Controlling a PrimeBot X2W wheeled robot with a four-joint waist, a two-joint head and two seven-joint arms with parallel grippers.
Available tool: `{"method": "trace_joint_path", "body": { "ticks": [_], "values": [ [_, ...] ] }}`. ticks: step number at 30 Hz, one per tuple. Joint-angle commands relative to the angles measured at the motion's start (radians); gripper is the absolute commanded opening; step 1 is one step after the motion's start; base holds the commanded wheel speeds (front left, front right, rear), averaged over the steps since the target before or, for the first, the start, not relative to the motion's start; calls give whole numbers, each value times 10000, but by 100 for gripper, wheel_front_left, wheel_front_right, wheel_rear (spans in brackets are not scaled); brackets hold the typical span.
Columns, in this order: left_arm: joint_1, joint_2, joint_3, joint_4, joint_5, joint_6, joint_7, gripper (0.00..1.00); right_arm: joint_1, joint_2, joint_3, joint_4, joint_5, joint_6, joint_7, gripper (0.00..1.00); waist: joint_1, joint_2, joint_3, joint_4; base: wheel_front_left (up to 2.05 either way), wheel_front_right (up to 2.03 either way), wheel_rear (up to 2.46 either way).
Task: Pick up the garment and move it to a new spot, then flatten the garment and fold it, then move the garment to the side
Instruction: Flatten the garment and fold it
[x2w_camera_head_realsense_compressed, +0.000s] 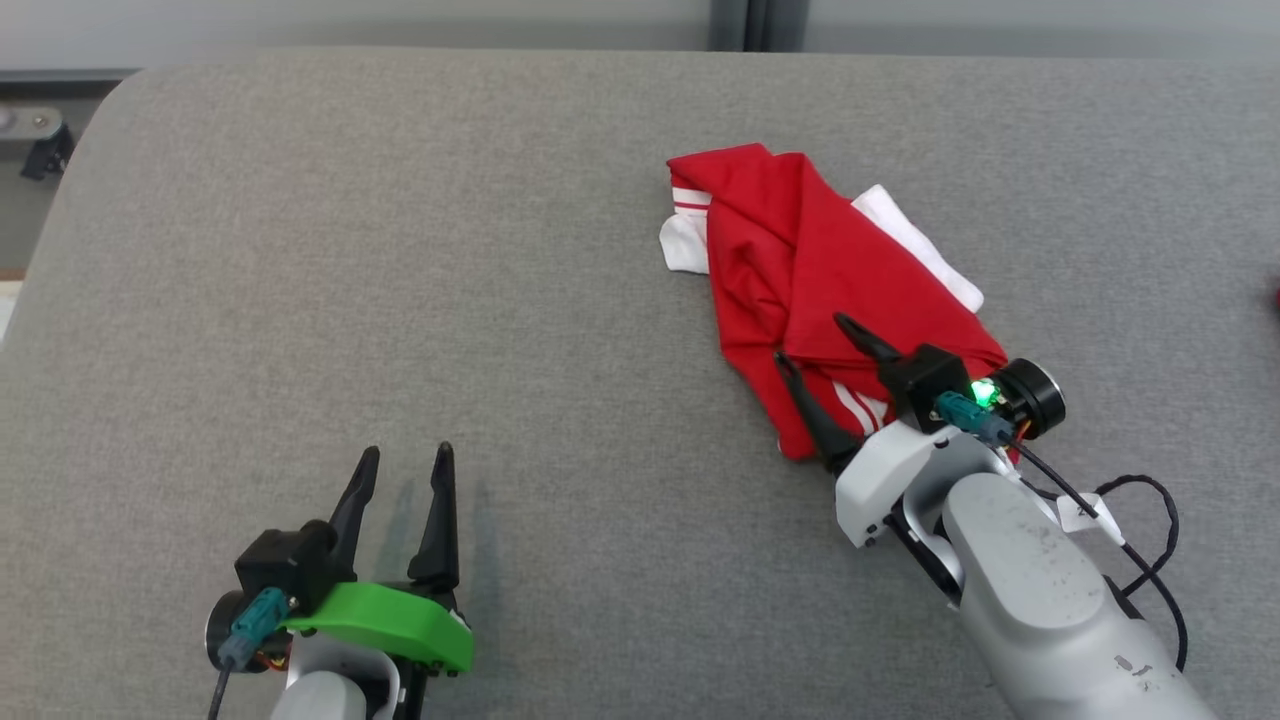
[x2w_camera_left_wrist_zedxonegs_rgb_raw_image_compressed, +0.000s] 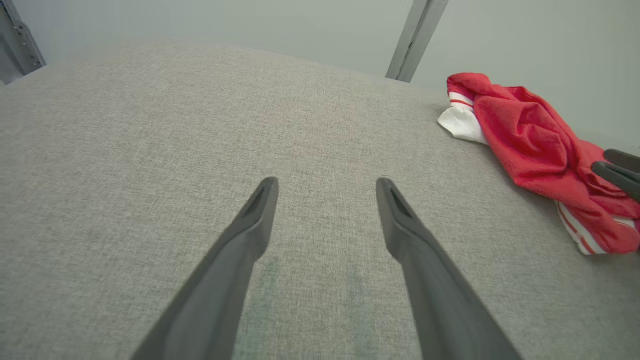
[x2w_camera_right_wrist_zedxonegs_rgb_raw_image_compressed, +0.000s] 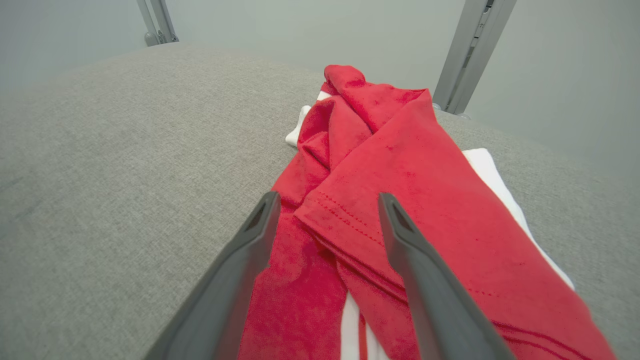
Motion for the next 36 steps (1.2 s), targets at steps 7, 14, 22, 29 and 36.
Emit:
{"method": "trace_joint_path", "body": {
  "ticks": [7, 14, 22, 29, 36],
  "values": [
    [-359, 22, -23, 13, -140, -42, -6, 100, -282, -52, -507, 394, -379, -20, 1, 95, 0, 0, 685, 713, 0, 0, 0],
    [-428, 7, 29, -119, -48, -42, -6, 100, -85, -51, -642, 112, -154, -20, 1, 12, 0, 0, 680, 562, 0, 0, 0],
    [-282, -32, 14, -133, -13, -42, -6, 100, 219, -49, -842, -327, 95, -20, 1, 0, 0, 0, 478, 343, 0, 0, 0],
    [-80, -62, 26, -76, -14, -42, -6, 100, 287, -49, -1313, -1315, -98, -20, 1, 0, 0, 0, 137, 294, 0, 0, 0],
    [-169, -103, -297, 4, 0, -43, -6, 100, -2735, -458, -956, -1343, -1273, -20, 0, 0, 0, 0, -184, 820, 0, 0, 0]
  ]
}}
